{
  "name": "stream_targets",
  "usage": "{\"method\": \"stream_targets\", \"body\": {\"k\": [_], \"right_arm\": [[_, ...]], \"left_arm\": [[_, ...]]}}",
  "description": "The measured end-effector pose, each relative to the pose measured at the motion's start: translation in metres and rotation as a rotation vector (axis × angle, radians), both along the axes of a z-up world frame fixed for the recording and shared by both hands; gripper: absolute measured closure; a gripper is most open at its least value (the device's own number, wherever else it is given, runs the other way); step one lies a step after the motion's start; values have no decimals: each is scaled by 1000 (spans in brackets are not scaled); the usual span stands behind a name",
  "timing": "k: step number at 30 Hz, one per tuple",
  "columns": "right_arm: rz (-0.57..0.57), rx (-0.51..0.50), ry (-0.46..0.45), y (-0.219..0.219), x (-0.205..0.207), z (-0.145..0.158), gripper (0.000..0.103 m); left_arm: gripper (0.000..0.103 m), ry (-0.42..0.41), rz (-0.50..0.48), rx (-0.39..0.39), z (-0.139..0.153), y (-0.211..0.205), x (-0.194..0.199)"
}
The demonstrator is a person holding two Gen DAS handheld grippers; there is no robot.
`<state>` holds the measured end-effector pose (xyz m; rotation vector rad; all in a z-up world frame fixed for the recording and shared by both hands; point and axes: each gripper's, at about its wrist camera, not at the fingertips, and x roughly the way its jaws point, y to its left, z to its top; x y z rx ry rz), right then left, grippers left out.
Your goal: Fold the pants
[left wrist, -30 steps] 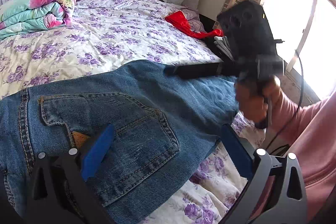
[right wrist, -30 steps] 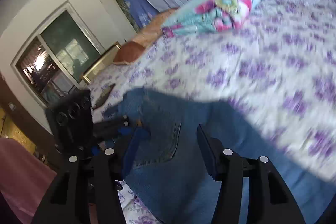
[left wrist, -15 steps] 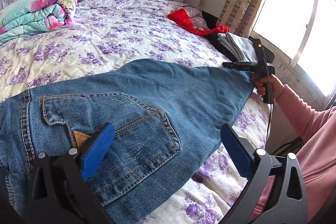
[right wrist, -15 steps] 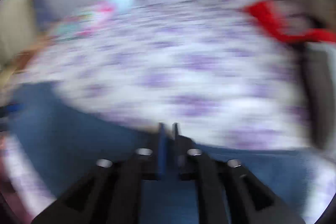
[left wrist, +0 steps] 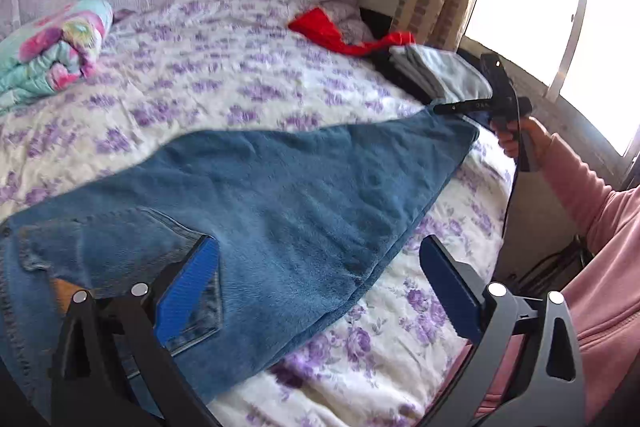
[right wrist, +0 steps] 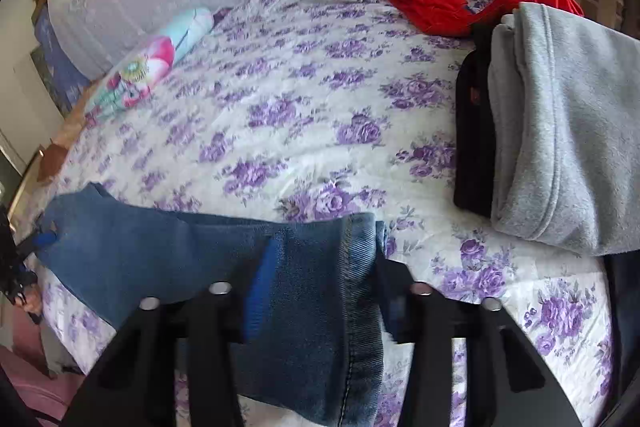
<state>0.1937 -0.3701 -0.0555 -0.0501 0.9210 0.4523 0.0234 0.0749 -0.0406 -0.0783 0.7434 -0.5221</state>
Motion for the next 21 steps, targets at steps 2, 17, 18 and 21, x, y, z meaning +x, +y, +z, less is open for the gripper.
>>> {"method": "stream_targets", "body": {"k": [2, 17, 18, 21], "right_arm": [[2, -9, -89, 4, -13, 15, 91], [-208, 224, -292, -49, -72, 24, 59], [-179, 250, -313, -42, -79, 27, 59], [-104, 297, -235, -18, -87, 1, 56]], "left_arm": [[5, 34, 10, 6, -12, -2, 8], [5, 27, 4, 8, -13, -4, 6], [5, 25, 4, 9, -13, -4, 6], [5, 26, 2, 6, -13, -4, 7]]}}
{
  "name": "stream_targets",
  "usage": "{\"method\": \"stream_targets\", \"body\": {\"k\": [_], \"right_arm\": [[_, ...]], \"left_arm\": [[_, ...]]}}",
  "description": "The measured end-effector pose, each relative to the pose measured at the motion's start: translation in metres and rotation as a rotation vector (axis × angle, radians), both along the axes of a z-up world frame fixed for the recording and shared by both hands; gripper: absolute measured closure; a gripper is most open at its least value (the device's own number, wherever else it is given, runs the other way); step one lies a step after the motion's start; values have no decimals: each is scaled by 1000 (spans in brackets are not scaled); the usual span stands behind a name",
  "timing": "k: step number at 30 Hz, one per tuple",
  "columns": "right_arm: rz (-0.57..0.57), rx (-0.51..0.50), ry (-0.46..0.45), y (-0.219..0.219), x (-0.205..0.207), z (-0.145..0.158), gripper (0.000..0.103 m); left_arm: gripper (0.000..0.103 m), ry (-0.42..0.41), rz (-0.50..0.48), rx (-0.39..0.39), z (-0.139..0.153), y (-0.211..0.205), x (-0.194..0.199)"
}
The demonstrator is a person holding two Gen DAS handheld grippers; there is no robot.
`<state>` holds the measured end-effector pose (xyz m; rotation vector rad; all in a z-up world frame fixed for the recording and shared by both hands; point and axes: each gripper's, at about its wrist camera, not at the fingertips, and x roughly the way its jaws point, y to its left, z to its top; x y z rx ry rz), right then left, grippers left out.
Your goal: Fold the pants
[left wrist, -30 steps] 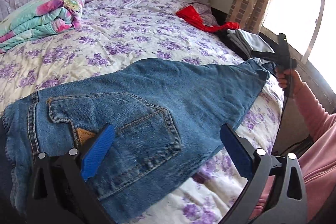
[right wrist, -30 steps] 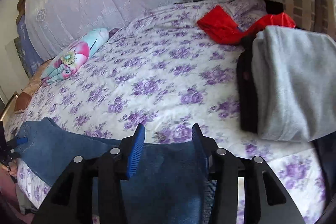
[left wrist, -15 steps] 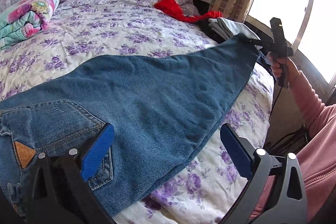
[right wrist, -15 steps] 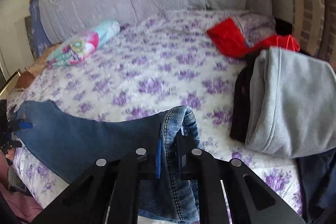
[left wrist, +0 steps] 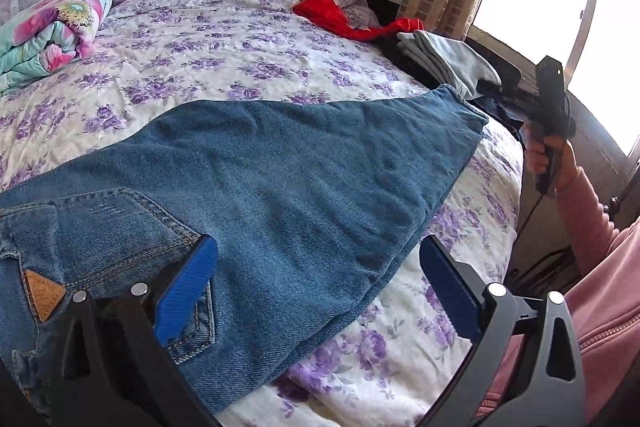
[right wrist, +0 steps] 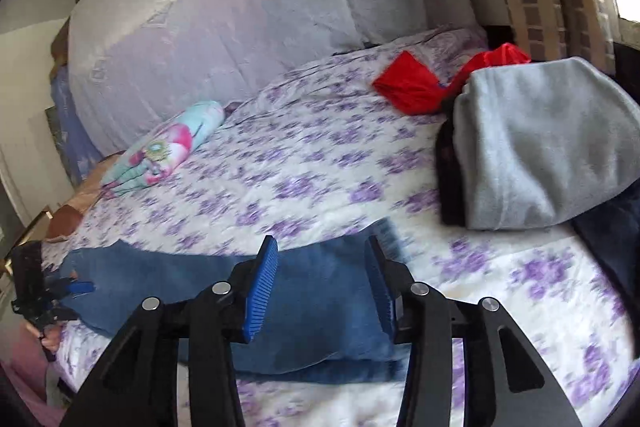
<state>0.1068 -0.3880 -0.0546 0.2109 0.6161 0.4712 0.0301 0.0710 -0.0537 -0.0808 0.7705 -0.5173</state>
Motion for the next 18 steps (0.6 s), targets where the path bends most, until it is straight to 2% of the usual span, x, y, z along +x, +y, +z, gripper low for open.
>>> {"method": "stream_targets", "body": {"k": [2, 3, 5, 6, 8, 9, 11, 12, 13, 16, 18], "right_arm": [[-37, -44, 120, 3, 7, -35, 58], [-56, -25, 89, -1, 3, -43, 63], [-77, -23, 97, 0, 1, -34, 63], [-95, -17, 86, 0, -2, -25, 59], [-94, 35, -8, 3, -18, -7, 52], [-84, 37, -26, 6, -23, -4, 47], [-97, -46, 34, 13, -23, -19, 42], [-100, -91, 80, 16, -18, -34, 43], [-102, -94, 47, 16, -23, -41, 43], [-137, -129, 29, 25, -36, -24, 43], [-109, -64, -55, 32, -50, -10, 41]], "left_arm": [[5, -1, -2, -5, 0, 1, 0], [5, 1, -5, -8, 0, 1, 0], [5, 7, -8, -9, -1, 1, 1], [5, 11, -7, -4, -1, 0, 2], [5, 7, -5, 11, -2, -2, 1], [5, 5, -3, 16, -2, -2, 1], [5, -3, 0, 22, -2, -3, 0], [5, -5, 1, 23, -2, -3, -1], [5, -6, 0, 23, -2, -3, -1], [5, -5, 1, 32, -2, -4, -2], [5, -8, 3, 40, -3, -5, -2]]}}
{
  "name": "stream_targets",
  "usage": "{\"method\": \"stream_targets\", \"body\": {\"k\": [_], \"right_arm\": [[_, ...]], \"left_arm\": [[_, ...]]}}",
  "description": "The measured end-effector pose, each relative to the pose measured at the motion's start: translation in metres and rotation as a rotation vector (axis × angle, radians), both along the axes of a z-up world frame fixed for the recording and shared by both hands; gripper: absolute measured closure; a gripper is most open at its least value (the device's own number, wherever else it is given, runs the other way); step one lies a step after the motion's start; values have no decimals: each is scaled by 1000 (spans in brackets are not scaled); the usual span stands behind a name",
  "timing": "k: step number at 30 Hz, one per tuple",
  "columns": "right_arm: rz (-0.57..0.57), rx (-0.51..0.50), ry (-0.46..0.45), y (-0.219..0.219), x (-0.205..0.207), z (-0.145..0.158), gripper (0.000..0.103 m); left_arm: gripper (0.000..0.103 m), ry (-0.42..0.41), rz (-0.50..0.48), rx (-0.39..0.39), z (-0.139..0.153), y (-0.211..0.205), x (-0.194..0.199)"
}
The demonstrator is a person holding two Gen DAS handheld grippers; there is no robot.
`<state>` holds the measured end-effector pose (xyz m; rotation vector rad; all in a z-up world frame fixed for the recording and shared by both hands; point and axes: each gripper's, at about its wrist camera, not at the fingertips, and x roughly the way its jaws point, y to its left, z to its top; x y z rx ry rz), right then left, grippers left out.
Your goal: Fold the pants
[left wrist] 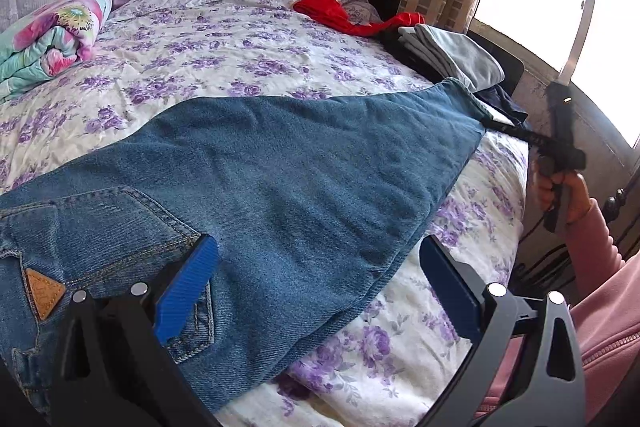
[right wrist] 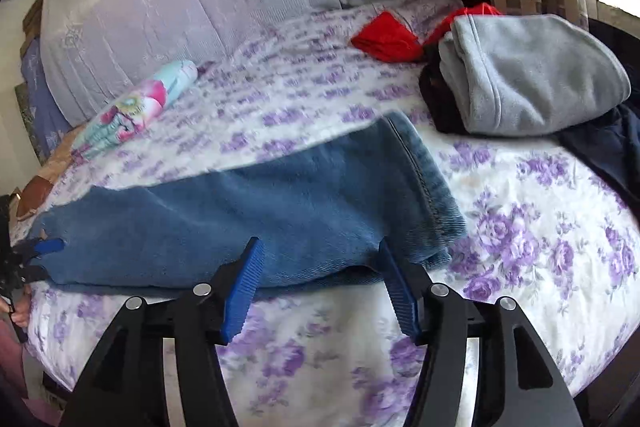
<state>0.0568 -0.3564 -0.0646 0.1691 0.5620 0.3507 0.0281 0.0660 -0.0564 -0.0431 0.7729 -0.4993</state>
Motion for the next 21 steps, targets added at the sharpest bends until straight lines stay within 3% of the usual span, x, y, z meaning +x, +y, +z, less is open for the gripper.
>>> {"method": "stream_targets", "body": {"k": [2, 3, 4, 7, 10, 13, 16, 17, 19, 21], "right_arm": [[45, 2, -2, 13, -4, -3, 31], [48, -56, 58, 22, 4, -17, 29], [43, -98, 112, 28, 10, -30, 29], [-6, -118, 98, 39, 4, -23, 28], [83, 42, -12, 51, -14, 3, 28], [136, 71, -26, 88, -12, 7, 28], [160, -1, 48, 134, -5, -19, 26], [149, -62, 58, 146, -4, -30, 19], [108, -175, -7, 162, -18, -27, 20], [124, -184, 1, 165, -22, -32, 15]], "left_arm": [[5, -3, 3, 5, 0, -1, -1], [5, -6, 5, 9, 0, -1, -1], [5, -8, 7, 12, 0, -1, -2], [5, -15, 23, 40, 0, -5, -4], [5, -38, 45, 87, 1, -10, -9], [5, -47, 55, 94, 1, -10, -10], [5, -45, 52, 73, 1, -7, -11], [5, -42, 50, 75, 1, -7, -10], [5, -34, 47, 90, 1, -9, -9], [5, -27, 49, 109, 2, -12, -8]]}}
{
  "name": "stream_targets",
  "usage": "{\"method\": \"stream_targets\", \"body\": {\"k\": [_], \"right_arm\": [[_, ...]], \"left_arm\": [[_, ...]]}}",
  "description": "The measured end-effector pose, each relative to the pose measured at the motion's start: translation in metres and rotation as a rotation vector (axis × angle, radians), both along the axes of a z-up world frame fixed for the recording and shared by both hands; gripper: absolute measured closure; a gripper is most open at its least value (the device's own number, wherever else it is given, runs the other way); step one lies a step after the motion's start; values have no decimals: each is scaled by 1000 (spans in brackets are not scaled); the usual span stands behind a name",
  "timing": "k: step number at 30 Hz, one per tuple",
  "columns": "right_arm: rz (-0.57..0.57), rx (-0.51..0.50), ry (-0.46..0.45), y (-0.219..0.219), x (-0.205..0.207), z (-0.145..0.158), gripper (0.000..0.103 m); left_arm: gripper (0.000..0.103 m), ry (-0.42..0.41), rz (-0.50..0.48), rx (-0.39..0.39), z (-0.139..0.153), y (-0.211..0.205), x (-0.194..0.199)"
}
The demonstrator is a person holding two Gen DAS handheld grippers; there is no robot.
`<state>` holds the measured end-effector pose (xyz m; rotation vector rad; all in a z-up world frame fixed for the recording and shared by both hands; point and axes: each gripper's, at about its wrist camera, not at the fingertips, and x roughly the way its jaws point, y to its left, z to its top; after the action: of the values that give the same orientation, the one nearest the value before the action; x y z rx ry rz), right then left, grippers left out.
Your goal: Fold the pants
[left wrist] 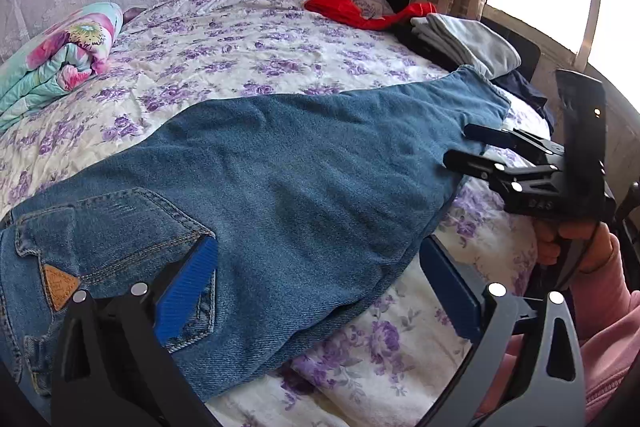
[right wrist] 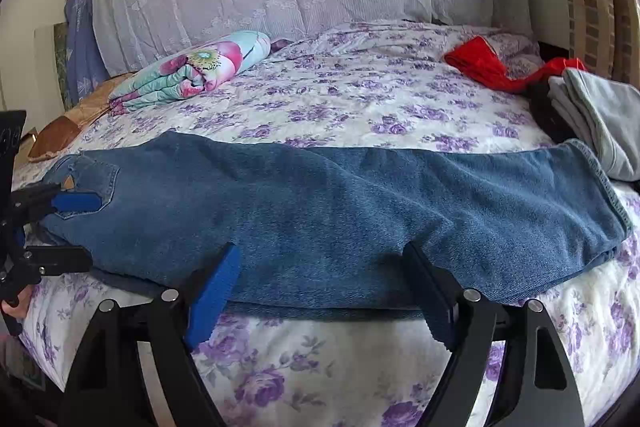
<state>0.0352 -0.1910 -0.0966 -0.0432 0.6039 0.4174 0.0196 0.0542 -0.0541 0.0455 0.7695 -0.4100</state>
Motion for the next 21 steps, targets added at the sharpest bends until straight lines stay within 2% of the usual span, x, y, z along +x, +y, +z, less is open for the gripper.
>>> {"method": "stream_targets", "body": {"k": [2, 5, 8, 10, 12, 13, 15, 16, 17, 19, 21], "right_arm": [[8, 10, -11, -3, -3, -1, 15], [17, 42, -3, -7, -3, -1, 15], [26, 41, -1, -7, -2, -1, 13], [34, 41, 0, -5, 2, -1, 11], [37, 42, 4, -5, 2, -1, 11], [40, 38, 5, -4, 3, -1, 10], [45, 26, 4, -2, 2, -1, 9], [47, 23, 5, -1, 2, -1, 9], [50, 22, 6, -1, 2, -1, 8], [57, 22, 9, -1, 2, -1, 7], [58, 21, 9, 0, 2, -1, 6]], "left_arm": [[5, -15, 14, -14, 11, 3, -3], [5, -111, 71, -65, 39, 22, -18], [5, -161, 211, -39, 55, 53, -26], [5, -109, 320, -40, 47, 80, -22], [5, 17, 429, -36, 21, 103, -13], [5, 63, 433, -19, 3, 107, -10], [5, -13, 426, 103, 2, 90, -18], [5, -22, 430, 146, 6, 84, -19], [5, -34, 426, 143, 12, 84, -22], [5, -65, 421, 87, 25, 91, -28], [5, -74, 460, 45, 33, 108, -34]]}}
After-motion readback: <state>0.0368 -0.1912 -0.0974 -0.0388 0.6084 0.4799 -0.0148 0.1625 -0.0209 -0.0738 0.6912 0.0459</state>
